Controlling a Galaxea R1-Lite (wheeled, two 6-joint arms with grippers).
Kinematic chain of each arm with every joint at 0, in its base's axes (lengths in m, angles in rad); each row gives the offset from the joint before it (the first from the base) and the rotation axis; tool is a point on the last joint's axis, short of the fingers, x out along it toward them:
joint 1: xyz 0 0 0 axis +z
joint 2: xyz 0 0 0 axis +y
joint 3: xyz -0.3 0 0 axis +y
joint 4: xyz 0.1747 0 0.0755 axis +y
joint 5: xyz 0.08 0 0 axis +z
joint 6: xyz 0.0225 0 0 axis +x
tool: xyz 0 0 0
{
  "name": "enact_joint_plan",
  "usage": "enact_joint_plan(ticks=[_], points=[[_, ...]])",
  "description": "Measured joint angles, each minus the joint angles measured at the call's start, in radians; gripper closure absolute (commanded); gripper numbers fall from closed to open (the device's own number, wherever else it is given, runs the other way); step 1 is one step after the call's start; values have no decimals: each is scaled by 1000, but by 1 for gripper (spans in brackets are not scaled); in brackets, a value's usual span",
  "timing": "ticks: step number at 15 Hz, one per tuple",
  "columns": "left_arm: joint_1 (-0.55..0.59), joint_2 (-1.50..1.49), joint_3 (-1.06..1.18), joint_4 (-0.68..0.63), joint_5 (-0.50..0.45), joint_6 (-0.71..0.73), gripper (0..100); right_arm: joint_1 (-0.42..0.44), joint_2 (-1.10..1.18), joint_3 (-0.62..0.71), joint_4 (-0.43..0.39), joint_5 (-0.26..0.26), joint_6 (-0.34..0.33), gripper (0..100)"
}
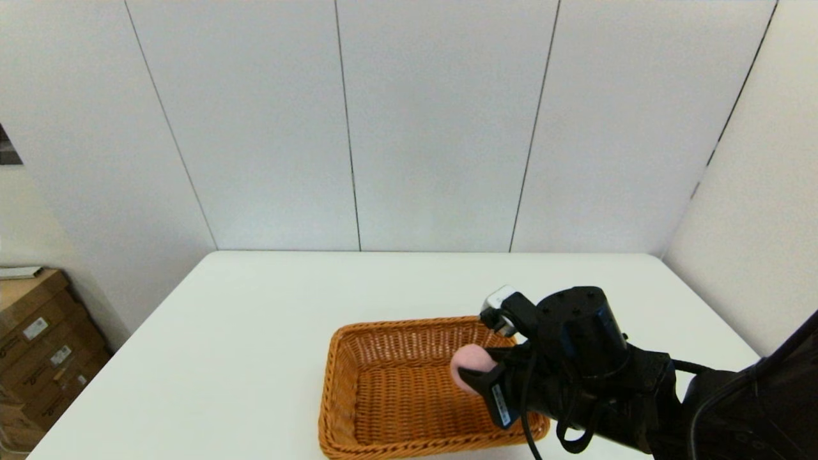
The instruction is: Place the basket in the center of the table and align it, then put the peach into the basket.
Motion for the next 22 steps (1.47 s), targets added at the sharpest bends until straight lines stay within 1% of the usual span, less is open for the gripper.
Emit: enact_joint_plan(ticks=[3, 7, 9, 11, 13, 14, 15, 16, 19, 21, 22], points=[[0, 0, 0, 0, 0, 0, 0, -4, -21, 27, -1, -1, 9, 0], [0, 0, 0, 0, 0, 0, 0, -40, -102, 31, -1, -12, 79, 0], [0, 0, 0, 0, 0, 0, 0, -82, -173, 31, -1, -48, 82, 0], [0, 0, 0, 0, 0, -1, 0, -133, -262, 34, 8, -111, 71, 0], [0, 0, 0, 0, 0, 0, 0, -164, -359, 55, 35, -197, 40, 0], [0, 0, 0, 0, 0, 0, 0, -177, -412, 73, 52, -238, 13, 0], [0, 0, 0, 0, 0, -1, 0, -189, -469, 95, 65, -262, -18, 0], [0, 0, 0, 0, 0, -1, 0, -204, -534, 122, 83, -277, -58, 0], [0, 0, 0, 0, 0, -1, 0, -258, -735, 196, 150, -289, -170, 0], [0, 0, 0, 0, 0, -1, 0, -281, -872, 229, 224, -293, -219, 0], [0, 0, 0, 0, 0, -1, 0, -290, -943, 239, 279, -295, -233, 0]])
